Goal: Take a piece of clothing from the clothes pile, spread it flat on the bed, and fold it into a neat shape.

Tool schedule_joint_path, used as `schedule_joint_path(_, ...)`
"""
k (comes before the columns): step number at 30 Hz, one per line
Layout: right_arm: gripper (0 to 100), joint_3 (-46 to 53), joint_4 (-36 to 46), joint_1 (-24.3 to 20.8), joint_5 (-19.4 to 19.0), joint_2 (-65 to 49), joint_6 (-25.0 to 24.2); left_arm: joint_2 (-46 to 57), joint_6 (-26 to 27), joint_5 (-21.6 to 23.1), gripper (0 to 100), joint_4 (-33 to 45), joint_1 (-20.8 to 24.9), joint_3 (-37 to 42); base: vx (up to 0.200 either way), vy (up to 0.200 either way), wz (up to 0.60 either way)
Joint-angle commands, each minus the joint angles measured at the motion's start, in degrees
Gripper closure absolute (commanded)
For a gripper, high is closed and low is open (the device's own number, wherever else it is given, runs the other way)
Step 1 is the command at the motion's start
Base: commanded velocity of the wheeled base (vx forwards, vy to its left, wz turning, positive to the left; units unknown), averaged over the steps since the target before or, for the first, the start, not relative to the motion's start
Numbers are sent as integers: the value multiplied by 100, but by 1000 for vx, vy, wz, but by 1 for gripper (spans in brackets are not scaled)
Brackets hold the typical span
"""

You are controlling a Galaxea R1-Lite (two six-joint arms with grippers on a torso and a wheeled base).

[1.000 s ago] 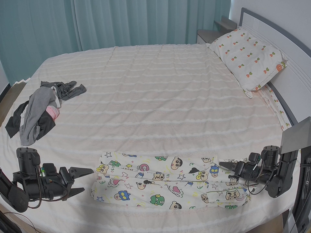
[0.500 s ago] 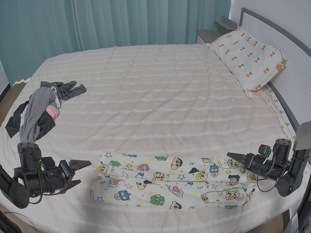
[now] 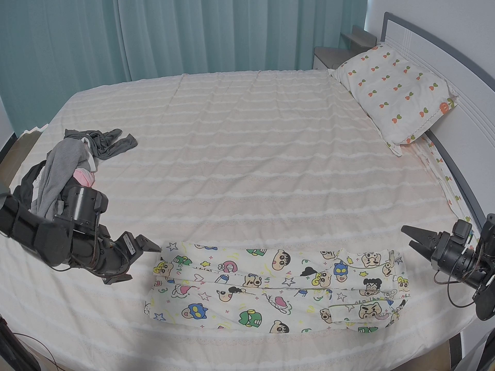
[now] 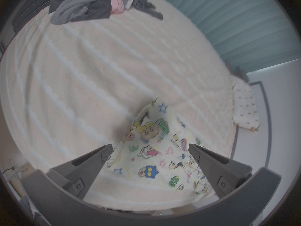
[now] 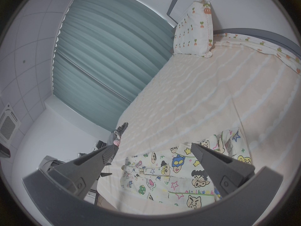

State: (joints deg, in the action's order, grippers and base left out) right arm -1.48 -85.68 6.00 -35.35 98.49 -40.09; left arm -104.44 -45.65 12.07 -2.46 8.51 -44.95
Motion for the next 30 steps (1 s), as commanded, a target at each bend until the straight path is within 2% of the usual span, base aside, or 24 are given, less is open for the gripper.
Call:
schedule_joint_path(1,0,148,112,639,-560,-743,-183,-1167,127,138,0,2558,362,-2238,0,0,0)
schedule_joint_path(3,0,148,121,631,-569,-761,-157,-1492,-242,129,0,2857,441,-2607,0,0,0)
schedule_joint_path(4,0,148,121,631,-569,-761,-157,-1509,-269,129,0,2865,450,-2633,0,0,0)
schedule_joint_path(6,0,148,121,631,-560,-778,-148,-1826,-664,32,0,2883,599,-2853,0,0,0)
schedule_joint_path(11,0,148,130,631,-552,-770,-139,-2090,-1007,-38,0,2901,749,-3125,0,0,0)
schedule_joint_path(16,0,148,165,596,-534,-770,-104,-2415,-1042,-486,0,2892,793,-3310,0,0,0)
schedule_joint_path(20,0,148,359,587,-534,-778,134,-2415,-1077,-460,0,2865,757,-3433,0,0,0)
schedule_joint_path(25,0,148,701,587,-560,-796,661,-2415,-1165,-486,0,2857,740,-3512,0,0,0)
schedule_joint_path(30,0,148,736,587,-578,-858,652,-2432,-1165,-521,0,2857,678,-3547,0,0,0)
